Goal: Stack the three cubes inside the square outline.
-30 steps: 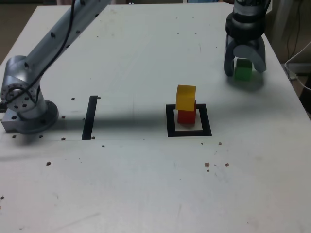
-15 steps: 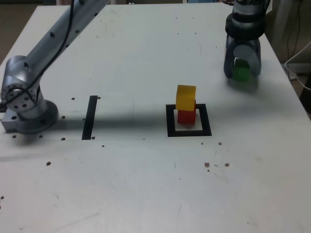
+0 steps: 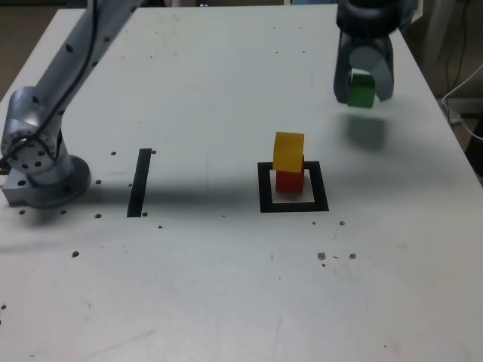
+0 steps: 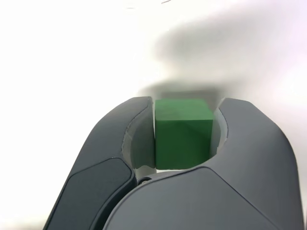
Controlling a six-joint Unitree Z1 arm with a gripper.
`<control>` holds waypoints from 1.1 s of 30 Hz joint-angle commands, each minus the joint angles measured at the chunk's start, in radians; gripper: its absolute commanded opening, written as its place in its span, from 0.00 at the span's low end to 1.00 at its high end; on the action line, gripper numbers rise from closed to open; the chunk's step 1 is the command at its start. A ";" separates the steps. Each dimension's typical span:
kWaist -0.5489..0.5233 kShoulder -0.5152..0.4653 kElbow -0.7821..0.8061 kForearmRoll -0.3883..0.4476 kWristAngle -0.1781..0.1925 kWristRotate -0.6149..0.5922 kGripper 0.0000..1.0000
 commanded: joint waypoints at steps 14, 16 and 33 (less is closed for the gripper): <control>-0.035 -0.321 0.358 -0.020 0.020 -0.034 0.23; -0.046 -0.358 0.419 -0.032 0.016 -0.050 0.23; -0.241 -0.480 0.552 0.026 -0.050 -0.191 0.23</control>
